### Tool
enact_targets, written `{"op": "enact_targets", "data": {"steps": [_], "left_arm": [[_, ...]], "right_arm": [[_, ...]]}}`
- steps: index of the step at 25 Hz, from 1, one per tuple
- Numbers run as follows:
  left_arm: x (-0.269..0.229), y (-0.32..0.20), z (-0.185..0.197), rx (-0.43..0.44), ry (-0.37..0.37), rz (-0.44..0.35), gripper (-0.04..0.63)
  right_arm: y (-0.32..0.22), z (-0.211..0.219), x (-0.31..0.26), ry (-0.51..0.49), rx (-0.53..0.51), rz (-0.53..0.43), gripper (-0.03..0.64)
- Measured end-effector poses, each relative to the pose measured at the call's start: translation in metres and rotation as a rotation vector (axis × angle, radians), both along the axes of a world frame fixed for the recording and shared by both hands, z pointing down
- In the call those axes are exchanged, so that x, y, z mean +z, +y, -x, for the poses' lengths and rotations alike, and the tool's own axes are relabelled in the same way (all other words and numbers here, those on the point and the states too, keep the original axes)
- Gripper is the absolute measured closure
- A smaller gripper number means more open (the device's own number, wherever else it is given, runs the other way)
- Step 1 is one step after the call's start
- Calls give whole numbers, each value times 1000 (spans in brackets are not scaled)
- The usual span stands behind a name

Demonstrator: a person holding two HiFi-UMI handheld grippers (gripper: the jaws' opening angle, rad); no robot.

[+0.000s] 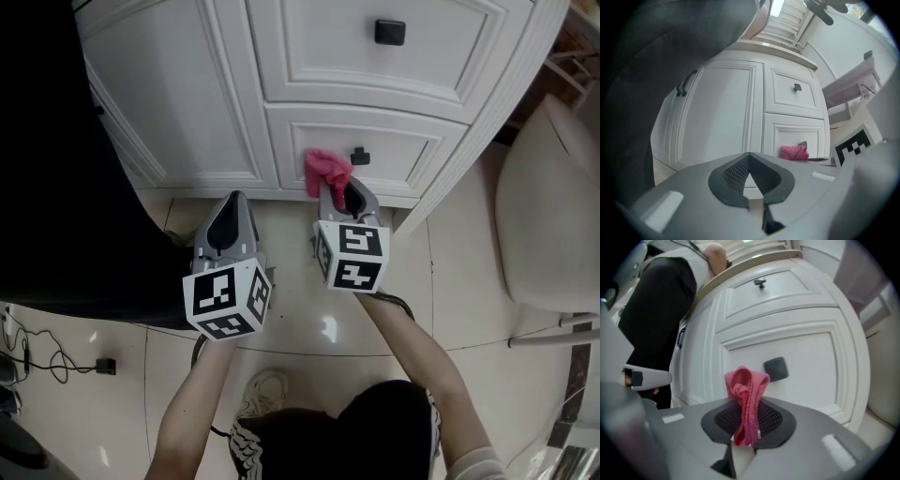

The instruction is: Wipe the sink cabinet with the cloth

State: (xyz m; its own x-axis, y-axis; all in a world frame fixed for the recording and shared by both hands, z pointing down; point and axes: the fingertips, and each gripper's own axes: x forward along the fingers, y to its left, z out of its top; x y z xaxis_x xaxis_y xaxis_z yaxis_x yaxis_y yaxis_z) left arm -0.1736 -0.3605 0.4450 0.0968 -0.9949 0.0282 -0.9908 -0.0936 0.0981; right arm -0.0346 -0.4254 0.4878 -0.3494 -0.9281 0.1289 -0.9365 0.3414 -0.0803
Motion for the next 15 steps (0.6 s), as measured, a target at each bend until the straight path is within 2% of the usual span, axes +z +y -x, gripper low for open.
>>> {"op": "enact_targets", "data": {"steps": [3,11,15], "left_arm": [[-3,1,-7,7,-3,1,584],[-7,4,-40,61,-42,6,584],[-1,-2,-55,75,-53,22,584]], "right_arm": [[3,-36,-3,-13,61,-12,552],[28,-67,-9,49,32,-83,552],[8,-121,2,-28,166,-41,554]]}}
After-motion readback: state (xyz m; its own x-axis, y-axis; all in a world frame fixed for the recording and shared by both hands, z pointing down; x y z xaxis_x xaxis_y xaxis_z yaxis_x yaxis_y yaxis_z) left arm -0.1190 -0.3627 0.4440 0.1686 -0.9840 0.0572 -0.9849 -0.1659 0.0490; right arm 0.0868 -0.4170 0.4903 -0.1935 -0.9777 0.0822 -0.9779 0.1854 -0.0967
